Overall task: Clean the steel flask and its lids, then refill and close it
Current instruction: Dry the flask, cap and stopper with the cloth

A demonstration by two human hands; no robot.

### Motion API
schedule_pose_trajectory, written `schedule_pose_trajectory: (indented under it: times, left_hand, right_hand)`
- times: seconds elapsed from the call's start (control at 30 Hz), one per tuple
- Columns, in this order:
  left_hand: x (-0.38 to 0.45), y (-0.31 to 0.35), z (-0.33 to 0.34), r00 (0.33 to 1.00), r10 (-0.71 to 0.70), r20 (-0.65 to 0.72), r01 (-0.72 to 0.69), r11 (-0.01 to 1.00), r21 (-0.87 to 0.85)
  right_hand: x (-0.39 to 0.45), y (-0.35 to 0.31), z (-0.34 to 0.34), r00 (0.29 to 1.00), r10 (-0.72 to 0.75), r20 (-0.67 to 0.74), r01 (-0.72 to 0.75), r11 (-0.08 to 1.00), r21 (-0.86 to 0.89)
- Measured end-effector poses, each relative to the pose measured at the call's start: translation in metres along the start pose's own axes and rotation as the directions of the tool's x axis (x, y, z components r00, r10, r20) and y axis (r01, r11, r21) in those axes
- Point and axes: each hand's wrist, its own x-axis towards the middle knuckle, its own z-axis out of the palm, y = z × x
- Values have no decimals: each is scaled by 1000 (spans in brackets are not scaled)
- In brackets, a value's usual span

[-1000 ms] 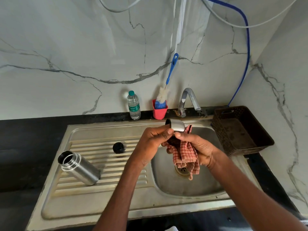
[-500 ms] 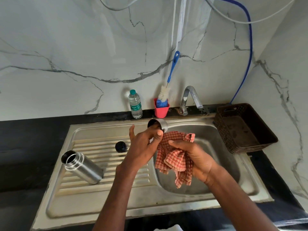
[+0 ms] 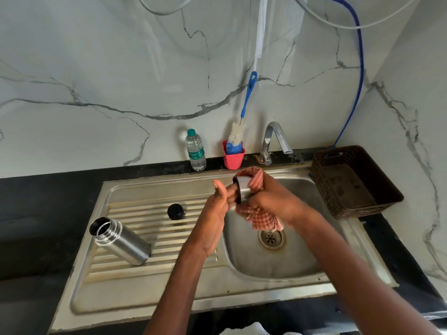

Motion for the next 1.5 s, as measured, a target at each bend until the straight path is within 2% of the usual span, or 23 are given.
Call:
schedule_pose_trajectory:
  times: [0.07,0.1,0.17,0.23,0.33,0.4,0.47,0.53,0.6,0.7,0.77,0.87,0.93,0.97,1.03,1.07,1.13,1.17,1.23,1.3,1.37,1.4,1.5]
  left_hand:
    - [2,4,-2,1000,24,-14,-23,999,34]
    - [6,7,-1,999,44,-13,-42,992,122]
    - [13,9,0,995,92,-25,-73,905,419]
    - [15,5,-2,987,138,-78,-74,836,543]
    - [6,8,4,994,73,-81,-37,922,386]
    - [2,7,9,999,18,-31,-6,937,348]
    - [0,3,8,1000,-13,1,12,982,191]
    - [-3,-5,0,1000,-2,9,2,1000,-17]
    - [-4,0,-9,998,37,46,-33,996,-77]
    - [7,11,-7,996,55,66,-69,971,230]
    - [11,7,-5,995,89,38,-97,865,493]
    - [15,-2,-11,989,145,0,-102,693,714]
    - [17,-4,-22,994,92,-50,-25,671,741]
    - [18,-9,-28,994,45,-96,35,715,699]
    - [16,-11,-32,980,-97,-172,166,875,455]
    - [13,-12,-30,979,-152,-139,187,939,289]
    - [8,-9,-20,985,-163,-54,164,986,23]
    - [8,-8,-17,987,-154,-48,151,987,-56]
    - [7,-1,-9,990,-139,-20,136,986,-92]
    - [5,2,-3,992,-128,2,128,991,-27]
    - [2,4,1,992,-119,36,118,992,46]
    - [0,3,1,992,-114,60,110,991,71]
    - [-3,3,2,990,-91,108,83,994,72]
  right_hand:
    - [-4,8,-3,991,50,123,-99,897,431]
    - [-8,11,1,992,28,127,-94,828,553]
    - [-10,20,17,999,-30,32,5,809,588]
    - [-10,23,32,981,-136,-138,174,930,323]
    - [-7,28,35,922,-307,-236,285,951,-124]
    - [-4,20,21,897,-388,-213,293,881,-371]
    - [-2,7,7,949,-282,-139,206,892,-402]
    - [-5,-1,1,998,-51,-30,48,995,-86]
    - [-11,6,3,992,86,96,-112,943,312]
    - [-18,25,14,979,91,184,-190,739,647]
    - [-24,30,20,973,55,224,-206,650,732]
    - [-36,39,25,964,26,264,-223,616,755]
    - [-44,38,22,965,4,262,-214,590,779]
    - [-49,33,21,972,-4,237,-190,587,787]
    - [-55,16,19,997,2,82,-62,664,745]
    - [-55,10,20,999,18,-37,11,751,660]
    - [-46,6,24,966,-19,-258,112,930,351]
    - [-40,9,27,949,-112,-294,161,975,151]
    - [-24,25,33,919,-309,-245,243,933,-265]
    - [-9,34,31,874,-430,-227,251,800,-545]
    - [-9,20,24,897,-364,-250,173,811,-559]
    - [-7,11,20,941,-250,-228,104,855,-508]
    - [2,-9,8,985,103,-136,-129,972,-199]
